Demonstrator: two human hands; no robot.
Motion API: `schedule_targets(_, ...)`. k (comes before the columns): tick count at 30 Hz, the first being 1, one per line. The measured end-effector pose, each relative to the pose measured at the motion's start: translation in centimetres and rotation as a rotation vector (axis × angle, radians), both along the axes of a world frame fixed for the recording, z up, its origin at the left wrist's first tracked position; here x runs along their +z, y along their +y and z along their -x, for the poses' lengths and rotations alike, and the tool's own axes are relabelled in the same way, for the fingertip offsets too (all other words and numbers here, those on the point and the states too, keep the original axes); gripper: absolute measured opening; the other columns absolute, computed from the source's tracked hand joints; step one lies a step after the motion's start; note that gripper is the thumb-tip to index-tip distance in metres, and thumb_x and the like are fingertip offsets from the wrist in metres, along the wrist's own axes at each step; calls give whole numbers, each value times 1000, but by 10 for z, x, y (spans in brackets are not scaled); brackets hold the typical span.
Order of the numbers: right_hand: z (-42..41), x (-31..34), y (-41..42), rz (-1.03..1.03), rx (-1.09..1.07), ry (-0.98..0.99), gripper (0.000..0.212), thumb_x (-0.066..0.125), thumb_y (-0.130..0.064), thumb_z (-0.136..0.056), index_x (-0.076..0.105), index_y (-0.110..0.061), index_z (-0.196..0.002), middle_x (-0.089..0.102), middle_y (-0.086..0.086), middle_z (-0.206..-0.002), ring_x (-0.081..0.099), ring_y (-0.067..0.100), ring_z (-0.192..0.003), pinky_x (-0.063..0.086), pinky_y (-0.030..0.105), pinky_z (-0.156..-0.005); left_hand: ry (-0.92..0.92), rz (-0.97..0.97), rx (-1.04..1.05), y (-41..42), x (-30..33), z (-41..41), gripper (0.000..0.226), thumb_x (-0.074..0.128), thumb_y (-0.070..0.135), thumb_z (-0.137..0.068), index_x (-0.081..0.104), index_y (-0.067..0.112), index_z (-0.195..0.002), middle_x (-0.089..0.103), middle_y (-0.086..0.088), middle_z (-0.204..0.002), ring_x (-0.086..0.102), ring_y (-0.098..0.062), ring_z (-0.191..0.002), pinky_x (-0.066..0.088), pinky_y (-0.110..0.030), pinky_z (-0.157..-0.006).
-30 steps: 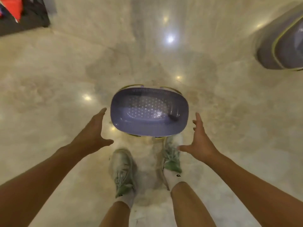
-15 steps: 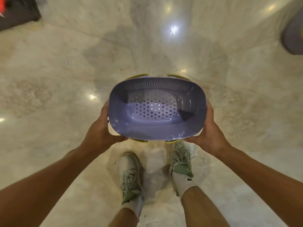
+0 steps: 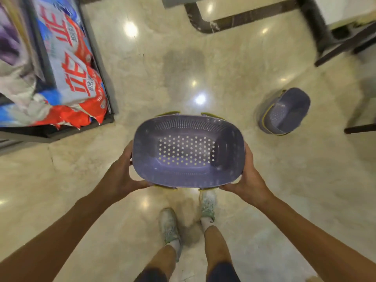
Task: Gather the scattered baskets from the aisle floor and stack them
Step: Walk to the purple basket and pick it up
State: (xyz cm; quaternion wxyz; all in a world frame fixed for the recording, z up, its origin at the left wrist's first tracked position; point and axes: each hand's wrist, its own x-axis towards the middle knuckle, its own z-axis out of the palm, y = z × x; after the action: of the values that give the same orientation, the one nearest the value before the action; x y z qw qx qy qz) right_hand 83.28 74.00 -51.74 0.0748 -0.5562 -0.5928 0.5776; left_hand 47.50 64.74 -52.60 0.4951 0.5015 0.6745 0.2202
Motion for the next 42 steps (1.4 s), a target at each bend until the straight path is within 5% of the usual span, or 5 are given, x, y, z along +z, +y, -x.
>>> schedule_targets(4,-1,122,-17,-110,-89,84,133,94,-9,-68,1,-33,-160,33,-26,-157,44,-3,-138,51,18,-99,7,-63,19,4,117,3,126,93,58,-59,16,47,-158,46,31,-150,51,13,-128,43,1,-91)
schedule_targets(15,-77,279,-85,-224,-294,201,140,96,-40,-59,-1,-42,-160,29,-37,-154,41,-4,-140,57,38,-97,-61,-228,-209,15,270,-62,129,92,59,-51,19,49,-157,45,40,-144,51,13,-127,50,-18,-102)
schedule_targets(22,-187,310,-114,-379,-463,125,140,99,-27,-63,-1,-45,-159,30,-33,-157,41,-5,-140,50,23,-105,-59,-346,-383,64,315,-183,126,85,77,-52,7,66,-150,31,55,-142,44,33,-115,42,7,-78)
schedule_targets(34,-383,330,-178,-422,-921,74,143,99,-36,-61,-8,-54,-155,35,-33,-155,46,-4,-137,49,17,-100,-117,-347,-764,148,320,-445,131,89,74,-47,9,65,-150,39,49,-139,57,13,-115,52,-6,-78)
schedule_targets(42,-482,334,-196,-507,-1253,-71,139,100,-31,-61,2,-54,-156,37,-33,-153,47,-5,-135,50,12,-95,-343,-362,-1173,213,325,-646,134,100,27,-61,10,44,-158,41,42,-145,49,14,-129,46,-4,-92)
